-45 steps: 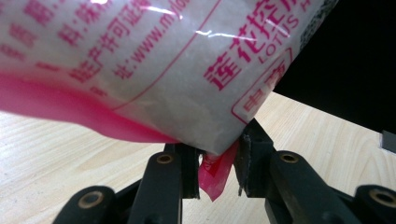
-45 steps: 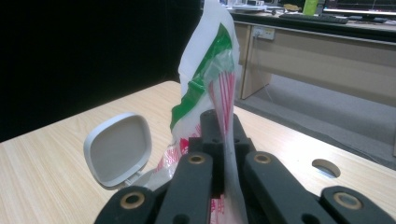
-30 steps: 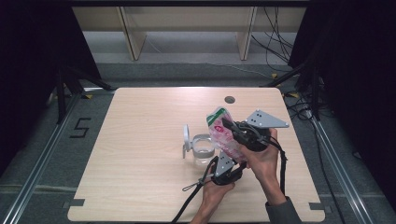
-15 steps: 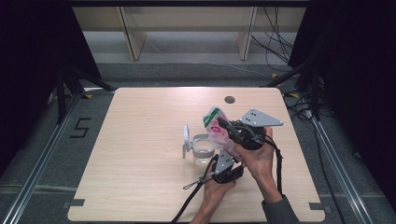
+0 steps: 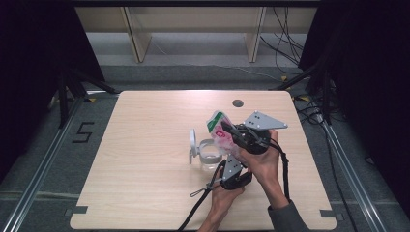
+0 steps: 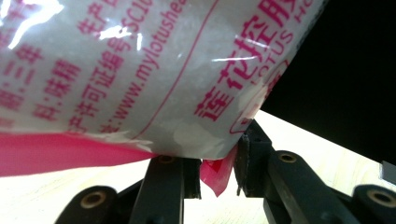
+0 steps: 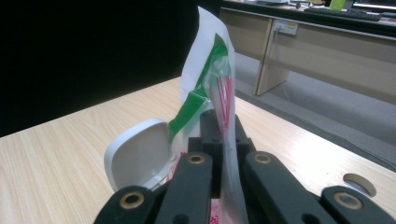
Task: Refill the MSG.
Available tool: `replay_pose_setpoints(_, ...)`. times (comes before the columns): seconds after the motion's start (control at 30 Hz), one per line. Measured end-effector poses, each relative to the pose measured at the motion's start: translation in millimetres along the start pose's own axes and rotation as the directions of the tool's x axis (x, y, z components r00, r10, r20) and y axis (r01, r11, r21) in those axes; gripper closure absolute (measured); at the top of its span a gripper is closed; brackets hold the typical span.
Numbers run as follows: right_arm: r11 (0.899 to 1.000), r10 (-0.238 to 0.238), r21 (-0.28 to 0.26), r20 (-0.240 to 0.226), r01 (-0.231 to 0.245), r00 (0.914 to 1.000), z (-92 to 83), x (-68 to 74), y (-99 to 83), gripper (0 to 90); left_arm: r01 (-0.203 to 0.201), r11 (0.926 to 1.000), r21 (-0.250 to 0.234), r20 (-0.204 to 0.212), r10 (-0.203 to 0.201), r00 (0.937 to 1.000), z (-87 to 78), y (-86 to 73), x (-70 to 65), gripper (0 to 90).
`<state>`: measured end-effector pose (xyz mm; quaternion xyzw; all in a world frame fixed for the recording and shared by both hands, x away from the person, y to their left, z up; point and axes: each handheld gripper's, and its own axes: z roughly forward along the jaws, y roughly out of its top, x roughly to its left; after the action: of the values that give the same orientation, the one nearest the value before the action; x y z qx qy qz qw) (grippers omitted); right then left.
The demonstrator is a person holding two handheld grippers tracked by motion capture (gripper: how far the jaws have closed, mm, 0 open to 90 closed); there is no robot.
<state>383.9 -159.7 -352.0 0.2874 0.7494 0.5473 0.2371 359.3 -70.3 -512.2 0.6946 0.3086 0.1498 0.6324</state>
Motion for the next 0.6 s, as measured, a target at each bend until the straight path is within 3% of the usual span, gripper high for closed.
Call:
replay_pose_setpoints(0.03,1.000,-0.009,0.000,0.003,0.009,1.0000,-0.1,-0.3,0.3,90.0,0.000,1.0000,-0.007,-0.002,0.000,1.0000,0.4,-0.2,0.2,73.5)
replay_pose_setpoints(0.1,1.000,0.018,0.023,-0.008,-0.018,0.9998,-0.3,2.2,0.6,90.0,0.001,1.0000,-0.007,-0.003,-0.001,1.0000,0.2,-0.4,-0.1,73.5)
replay_pose_setpoints(0.2,1.000,-0.004,0.011,0.000,0.004,1.0000,3.2,1.4,0.2,90.0,0.007,0.9999,-0.010,0.002,-0.007,1.0000,0.5,-0.1,-1.0,73.6)
replay_pose_setpoints(0.33,1.000,0.007,0.023,-0.002,-0.007,1.0000,5.1,2.6,0.0,90.0,0.003,0.9999,-0.014,0.002,-0.003,1.0000,0.3,0.1,-2.0,73.6)
replay_pose_setpoints(0.37,1.000,-0.013,0.019,-0.004,0.013,0.9999,5.8,1.5,0.6,90.0,0.004,0.9999,-0.017,0.001,-0.004,1.0000,0.2,0.6,-1.7,73.7)
replay_pose_setpoints(0.43,1.000,0.006,0.026,-0.017,-0.006,0.9998,6.1,3.3,1.3,90.0,0.002,0.9998,-0.021,-0.002,-0.002,1.0000,-0.2,1.0,-1.4,73.7)
replay_pose_setpoints(0.57,1.000,-0.003,0.019,-0.024,0.003,0.9997,9.4,2.8,1.8,90.0,0.005,0.9999,-0.012,-0.006,-0.006,1.0000,-1.2,2.3,-1.7,73.8)
replay_pose_setpoints(0.6,1.000,-0.002,0.023,-0.006,0.002,1.0000,9.7,3.0,1.6,90.0,0.012,0.9996,-0.025,0.006,-0.012,0.9999,-0.1,1.8,-1.1,73.8)
